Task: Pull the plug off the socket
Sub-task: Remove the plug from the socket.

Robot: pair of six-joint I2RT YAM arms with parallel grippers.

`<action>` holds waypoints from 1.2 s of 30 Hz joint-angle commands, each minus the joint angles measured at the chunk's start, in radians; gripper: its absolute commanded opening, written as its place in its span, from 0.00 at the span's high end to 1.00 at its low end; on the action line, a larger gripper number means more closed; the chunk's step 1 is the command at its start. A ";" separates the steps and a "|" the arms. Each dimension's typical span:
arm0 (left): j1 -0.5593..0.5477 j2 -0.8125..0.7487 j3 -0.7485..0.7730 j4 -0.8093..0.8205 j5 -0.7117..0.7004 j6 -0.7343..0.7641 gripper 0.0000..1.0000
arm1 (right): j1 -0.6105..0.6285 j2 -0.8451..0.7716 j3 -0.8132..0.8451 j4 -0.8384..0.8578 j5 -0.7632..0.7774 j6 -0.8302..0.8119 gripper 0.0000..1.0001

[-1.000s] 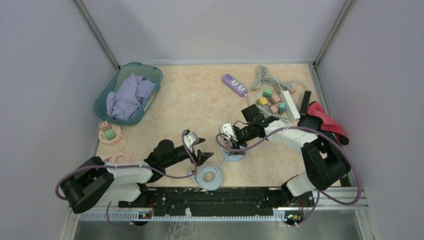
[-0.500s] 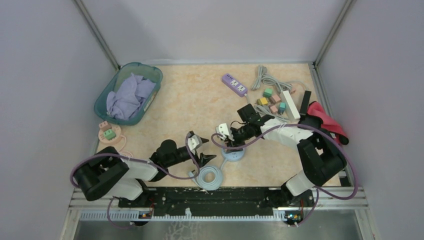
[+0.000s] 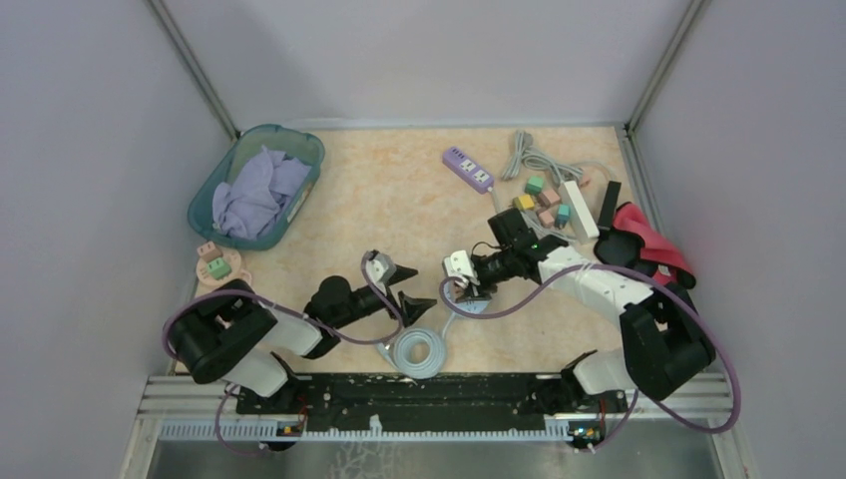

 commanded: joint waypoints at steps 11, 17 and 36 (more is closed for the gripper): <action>0.193 0.066 0.202 -0.185 0.253 -0.615 0.06 | -0.036 -0.079 0.017 -0.124 -0.176 -0.355 1.00; 0.193 0.242 0.308 -0.205 0.373 -0.683 0.14 | -0.036 -0.086 0.014 -0.130 -0.178 -0.375 1.00; 0.185 0.521 0.448 0.013 0.567 -0.849 0.32 | -0.035 -0.080 0.008 -0.136 -0.190 -0.395 1.00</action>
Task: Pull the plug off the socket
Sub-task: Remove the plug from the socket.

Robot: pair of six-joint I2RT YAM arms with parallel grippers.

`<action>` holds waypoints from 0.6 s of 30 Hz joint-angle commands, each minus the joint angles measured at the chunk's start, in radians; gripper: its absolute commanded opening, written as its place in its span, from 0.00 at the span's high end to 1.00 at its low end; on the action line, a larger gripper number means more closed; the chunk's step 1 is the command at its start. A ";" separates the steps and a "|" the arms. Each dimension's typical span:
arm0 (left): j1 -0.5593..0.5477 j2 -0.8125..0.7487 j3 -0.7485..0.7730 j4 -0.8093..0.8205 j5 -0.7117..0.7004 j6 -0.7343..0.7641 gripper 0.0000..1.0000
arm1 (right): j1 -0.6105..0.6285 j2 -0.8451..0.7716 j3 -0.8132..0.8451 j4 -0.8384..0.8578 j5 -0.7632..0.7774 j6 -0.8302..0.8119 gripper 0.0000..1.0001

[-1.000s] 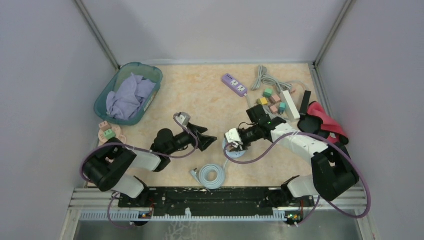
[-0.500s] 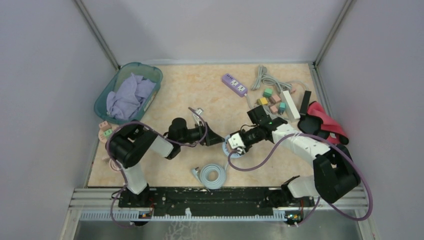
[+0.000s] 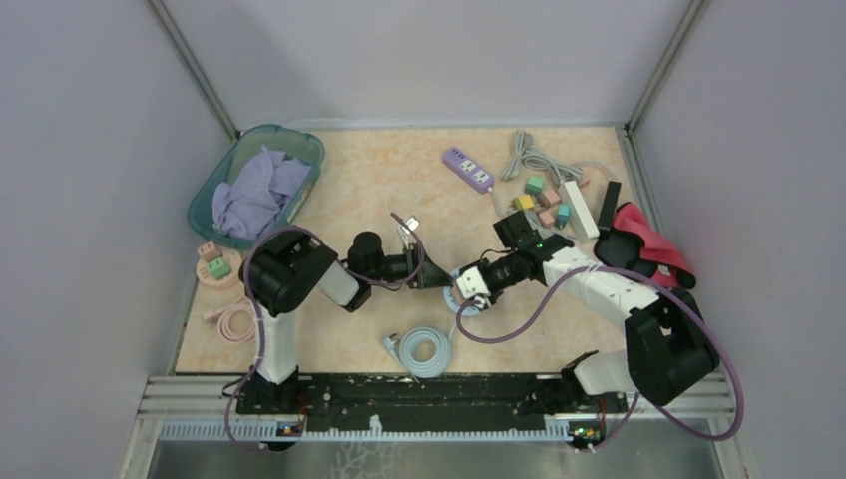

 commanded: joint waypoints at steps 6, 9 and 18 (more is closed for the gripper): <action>-0.021 0.067 0.051 0.074 0.086 -0.040 0.44 | -0.004 -0.041 0.007 0.014 -0.101 -0.023 1.00; -0.022 0.086 0.056 0.102 0.098 -0.054 0.62 | -0.004 -0.038 0.006 0.017 -0.096 -0.024 1.00; -0.014 0.106 0.055 0.126 0.092 -0.072 1.00 | 0.000 -0.024 0.020 -0.028 -0.079 -0.039 1.00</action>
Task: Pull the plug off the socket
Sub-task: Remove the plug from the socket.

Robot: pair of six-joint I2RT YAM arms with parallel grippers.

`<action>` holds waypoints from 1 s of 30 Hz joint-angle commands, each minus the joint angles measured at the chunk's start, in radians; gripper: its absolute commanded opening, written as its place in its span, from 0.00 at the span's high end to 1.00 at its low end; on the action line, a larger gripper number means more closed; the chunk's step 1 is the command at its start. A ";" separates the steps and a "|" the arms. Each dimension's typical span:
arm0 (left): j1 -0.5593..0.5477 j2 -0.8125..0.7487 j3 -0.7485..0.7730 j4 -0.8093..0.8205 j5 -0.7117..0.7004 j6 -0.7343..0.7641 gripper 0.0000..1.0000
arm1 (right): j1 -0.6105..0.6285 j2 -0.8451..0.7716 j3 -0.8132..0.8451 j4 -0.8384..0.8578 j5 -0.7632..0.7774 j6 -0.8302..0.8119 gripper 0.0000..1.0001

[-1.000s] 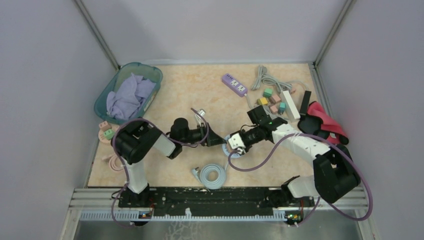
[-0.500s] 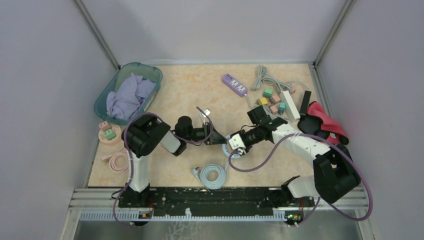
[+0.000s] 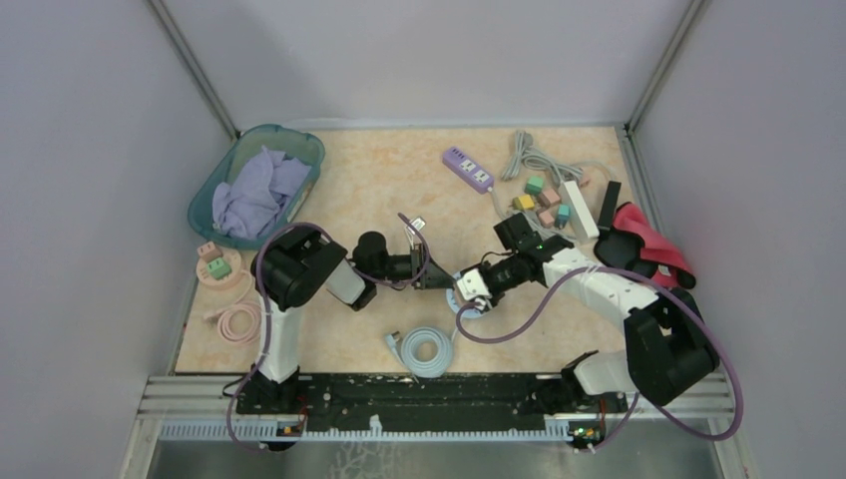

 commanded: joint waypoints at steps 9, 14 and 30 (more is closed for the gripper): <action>0.000 0.018 0.004 0.037 0.006 0.012 1.00 | 0.095 0.030 0.072 0.071 -0.057 0.189 1.00; 0.009 0.009 -0.012 0.038 0.012 0.020 1.00 | 0.075 0.028 0.095 0.048 -0.004 0.188 1.00; 0.043 0.004 -0.036 0.072 0.008 0.000 1.00 | 0.095 0.008 0.048 0.035 -0.051 0.109 1.00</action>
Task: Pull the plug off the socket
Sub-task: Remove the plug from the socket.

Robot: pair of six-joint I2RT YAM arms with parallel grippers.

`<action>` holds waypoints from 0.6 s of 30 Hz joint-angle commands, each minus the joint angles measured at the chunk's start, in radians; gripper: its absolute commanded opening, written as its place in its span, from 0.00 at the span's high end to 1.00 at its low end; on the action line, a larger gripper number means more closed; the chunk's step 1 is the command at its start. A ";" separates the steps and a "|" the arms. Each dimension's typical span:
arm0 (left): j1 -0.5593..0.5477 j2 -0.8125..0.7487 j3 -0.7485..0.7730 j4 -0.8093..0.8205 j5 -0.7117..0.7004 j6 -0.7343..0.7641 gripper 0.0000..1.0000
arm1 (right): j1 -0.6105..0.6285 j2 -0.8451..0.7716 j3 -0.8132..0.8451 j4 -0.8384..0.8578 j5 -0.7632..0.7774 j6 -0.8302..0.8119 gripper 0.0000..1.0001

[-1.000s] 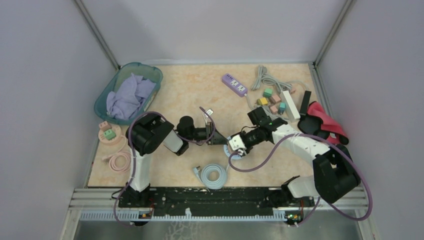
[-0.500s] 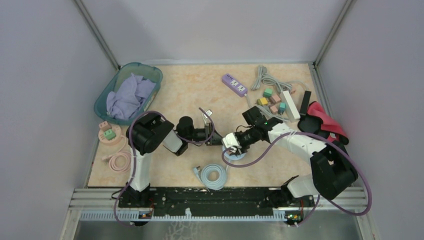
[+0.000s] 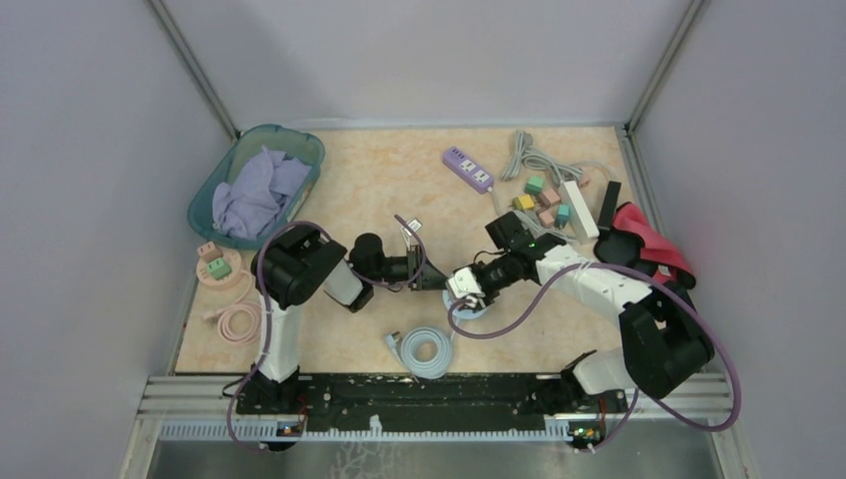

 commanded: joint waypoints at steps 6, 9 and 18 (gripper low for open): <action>0.016 -0.006 -0.022 0.038 -0.009 0.021 1.00 | 0.099 -0.021 0.021 0.139 -0.026 0.211 1.00; 0.016 -0.001 -0.023 0.038 -0.009 0.023 1.00 | 0.097 -0.030 0.031 0.179 0.013 0.275 1.00; 0.019 -0.012 -0.032 0.025 -0.010 0.042 1.00 | -0.041 -0.069 0.041 0.117 -0.064 0.226 1.00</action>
